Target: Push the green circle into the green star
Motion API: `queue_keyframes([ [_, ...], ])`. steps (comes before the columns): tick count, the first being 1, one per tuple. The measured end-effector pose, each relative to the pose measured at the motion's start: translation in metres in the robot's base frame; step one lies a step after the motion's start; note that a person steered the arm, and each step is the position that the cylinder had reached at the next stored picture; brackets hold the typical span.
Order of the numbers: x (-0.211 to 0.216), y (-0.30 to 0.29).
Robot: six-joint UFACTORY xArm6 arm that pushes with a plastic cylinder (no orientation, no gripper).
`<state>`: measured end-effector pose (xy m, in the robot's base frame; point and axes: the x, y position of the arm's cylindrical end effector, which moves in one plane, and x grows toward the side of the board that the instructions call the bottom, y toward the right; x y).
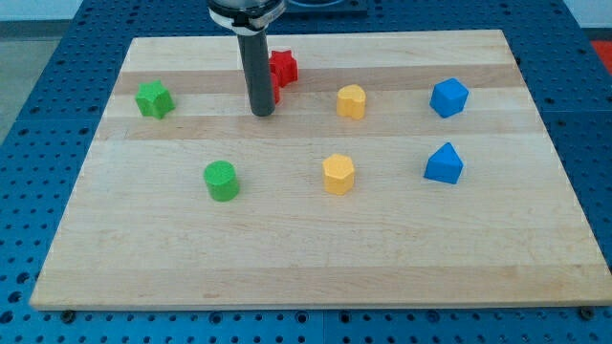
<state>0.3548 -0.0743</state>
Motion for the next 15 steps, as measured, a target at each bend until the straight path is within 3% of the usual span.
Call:
queue_keyframes([
  [1, 0.008, 0.015],
  [3, 0.072, 0.027],
  [5, 0.136, 0.020],
  [6, 0.153, -0.010],
  [7, 0.138, -0.093],
  [8, 0.119, -0.131],
  [9, 0.150, -0.108],
  [10, 0.159, -0.046],
  [11, 0.136, -0.036],
  [13, 0.089, -0.134],
  [15, 0.119, -0.051],
])
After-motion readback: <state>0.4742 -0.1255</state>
